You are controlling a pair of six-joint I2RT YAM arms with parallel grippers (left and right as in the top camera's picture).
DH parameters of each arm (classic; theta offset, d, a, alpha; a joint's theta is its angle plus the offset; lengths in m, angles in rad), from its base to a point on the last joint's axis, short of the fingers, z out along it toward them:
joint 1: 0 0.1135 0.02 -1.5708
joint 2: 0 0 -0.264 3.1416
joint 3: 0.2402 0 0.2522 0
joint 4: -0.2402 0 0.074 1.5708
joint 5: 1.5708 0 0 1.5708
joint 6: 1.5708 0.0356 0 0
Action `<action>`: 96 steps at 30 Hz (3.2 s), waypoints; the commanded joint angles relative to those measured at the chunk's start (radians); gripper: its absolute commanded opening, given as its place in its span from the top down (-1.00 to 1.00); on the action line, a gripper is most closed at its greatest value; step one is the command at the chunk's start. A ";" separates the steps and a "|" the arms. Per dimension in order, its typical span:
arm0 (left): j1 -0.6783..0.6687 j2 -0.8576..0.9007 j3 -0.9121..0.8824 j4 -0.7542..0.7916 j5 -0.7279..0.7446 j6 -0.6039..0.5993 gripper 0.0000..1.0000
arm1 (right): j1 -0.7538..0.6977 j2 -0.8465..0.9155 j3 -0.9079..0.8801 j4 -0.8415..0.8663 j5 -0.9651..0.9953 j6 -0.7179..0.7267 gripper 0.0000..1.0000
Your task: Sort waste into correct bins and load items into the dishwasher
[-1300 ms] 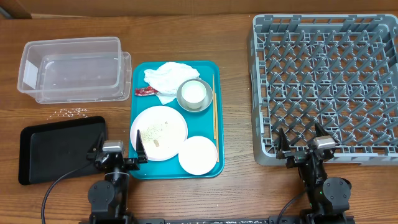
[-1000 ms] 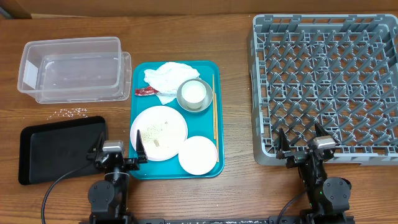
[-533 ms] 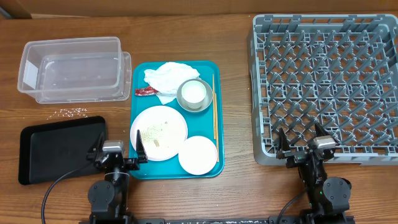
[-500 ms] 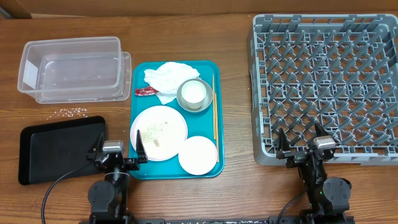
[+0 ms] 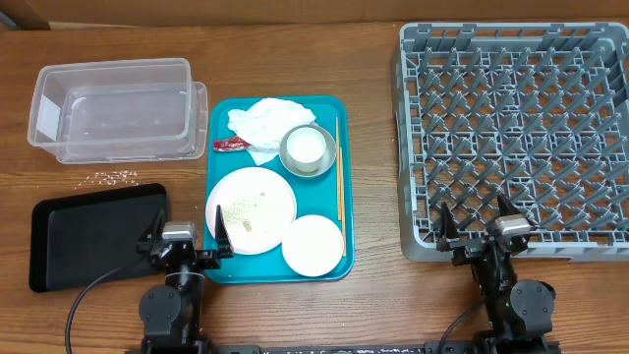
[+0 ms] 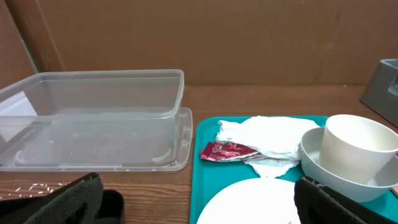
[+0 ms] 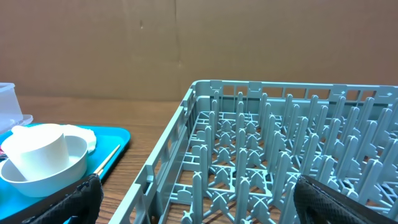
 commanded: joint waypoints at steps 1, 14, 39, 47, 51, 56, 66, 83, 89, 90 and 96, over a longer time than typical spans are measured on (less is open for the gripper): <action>0.008 -0.011 -0.004 0.002 -0.002 -0.014 -1.00 | -0.003 -0.010 -0.010 0.006 0.010 -0.002 -1.00; 0.008 -0.011 -0.004 0.003 -0.002 -0.014 -0.99 | -0.003 -0.010 -0.010 0.006 0.010 -0.002 -1.00; 0.008 -0.011 -0.004 0.008 0.002 -0.018 -1.00 | -0.003 -0.010 -0.010 0.006 0.010 -0.002 -1.00; 0.008 -0.011 -0.004 0.104 0.591 -0.618 -1.00 | -0.003 -0.010 -0.010 0.006 0.010 -0.002 -1.00; 0.008 -0.011 -0.004 0.106 0.607 -0.856 -0.99 | -0.003 -0.010 -0.010 0.006 0.010 -0.002 -1.00; 0.008 -0.010 -0.004 0.278 0.600 -0.933 -1.00 | -0.003 -0.010 -0.010 0.006 0.010 -0.002 -1.00; 0.009 0.014 0.121 0.346 0.588 -0.778 -1.00 | -0.003 -0.010 -0.010 0.006 0.010 -0.002 -0.99; -0.039 1.030 1.324 -0.738 0.561 -0.105 -1.00 | -0.003 -0.010 -0.010 0.006 0.010 -0.002 -0.99; -0.063 1.405 1.674 -1.029 0.631 -0.055 -1.00 | -0.003 -0.010 -0.010 0.006 0.010 -0.002 -1.00; -0.063 1.436 1.688 -1.030 0.666 -0.054 -1.00 | -0.003 -0.010 -0.010 0.006 0.010 -0.002 -0.99; -0.100 1.617 1.754 -1.047 0.465 -0.149 -1.00 | -0.003 -0.010 -0.010 0.006 0.010 -0.002 -1.00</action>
